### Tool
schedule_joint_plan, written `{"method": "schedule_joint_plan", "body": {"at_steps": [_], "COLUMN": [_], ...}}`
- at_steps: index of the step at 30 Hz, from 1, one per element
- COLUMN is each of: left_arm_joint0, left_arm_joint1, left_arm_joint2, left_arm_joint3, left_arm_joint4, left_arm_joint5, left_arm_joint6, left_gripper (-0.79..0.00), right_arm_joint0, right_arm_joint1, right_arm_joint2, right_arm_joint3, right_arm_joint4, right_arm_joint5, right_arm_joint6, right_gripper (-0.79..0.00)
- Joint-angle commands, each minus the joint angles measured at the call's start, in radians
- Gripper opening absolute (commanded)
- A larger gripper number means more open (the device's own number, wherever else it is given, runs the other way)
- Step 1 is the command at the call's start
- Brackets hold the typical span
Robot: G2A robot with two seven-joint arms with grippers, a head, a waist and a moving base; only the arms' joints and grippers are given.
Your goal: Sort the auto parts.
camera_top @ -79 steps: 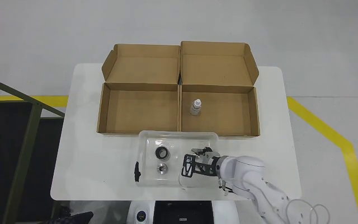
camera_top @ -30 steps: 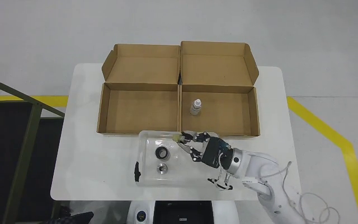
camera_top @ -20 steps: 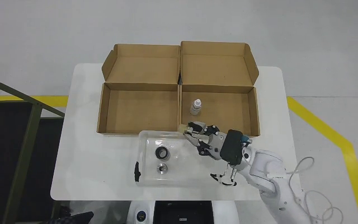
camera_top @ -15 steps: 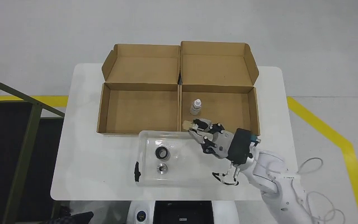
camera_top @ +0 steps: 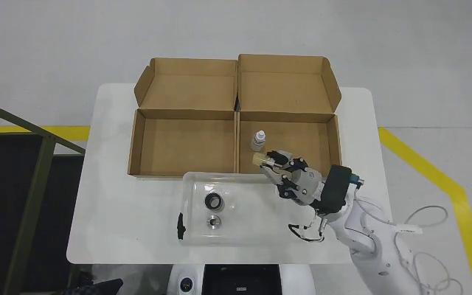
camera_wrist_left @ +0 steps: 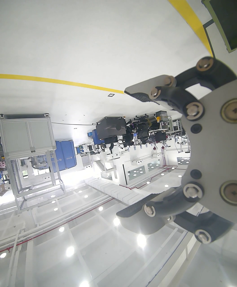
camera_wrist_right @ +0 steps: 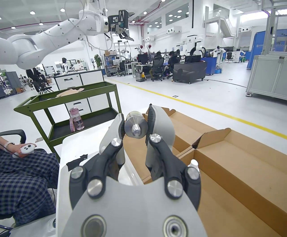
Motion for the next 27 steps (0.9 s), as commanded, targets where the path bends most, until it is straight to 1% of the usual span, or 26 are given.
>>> {"method": "schedule_joint_plan", "body": {"at_steps": [1, 16, 19, 23, 27], "left_arm_joint0": [0.000, 0.000, 0.000, 0.000, 0.000], "left_arm_joint1": [0.000, 0.000, 0.000, 0.000, 0.000], "left_arm_joint2": [0.000, 0.000, 0.000, 0.000, 0.000], "left_arm_joint3": [0.000, 0.000, 0.000, 0.000, 0.000], "left_arm_joint4": [0.000, 0.000, 0.000, 0.000, 0.000], "left_arm_joint5": [0.000, 0.000, 0.000, 0.000, 0.000], "left_arm_joint6": [0.000, 0.000, 0.000, 0.000, 0.000], "left_gripper": [0.000, 0.000, 0.000, 0.000, 0.000], "right_arm_joint0": [-0.002, -0.018, -0.015, -0.015, -0.016], "right_arm_joint1": [0.000, 0.005, 0.007, 0.008, 0.011], "right_arm_joint2": [0.006, 0.046, 0.049, 0.050, 0.058], "right_arm_joint3": [-0.005, -0.022, -0.009, -0.002, 0.007], "right_arm_joint4": [0.005, 0.003, -0.031, -0.092, -0.152], "right_arm_joint5": [-0.004, -0.044, -0.037, 0.000, 0.035], "right_arm_joint6": [-0.003, 0.006, 0.038, 0.080, 0.155], "right_gripper": [-0.785, -0.785, -0.785, -0.785, -0.785]}}
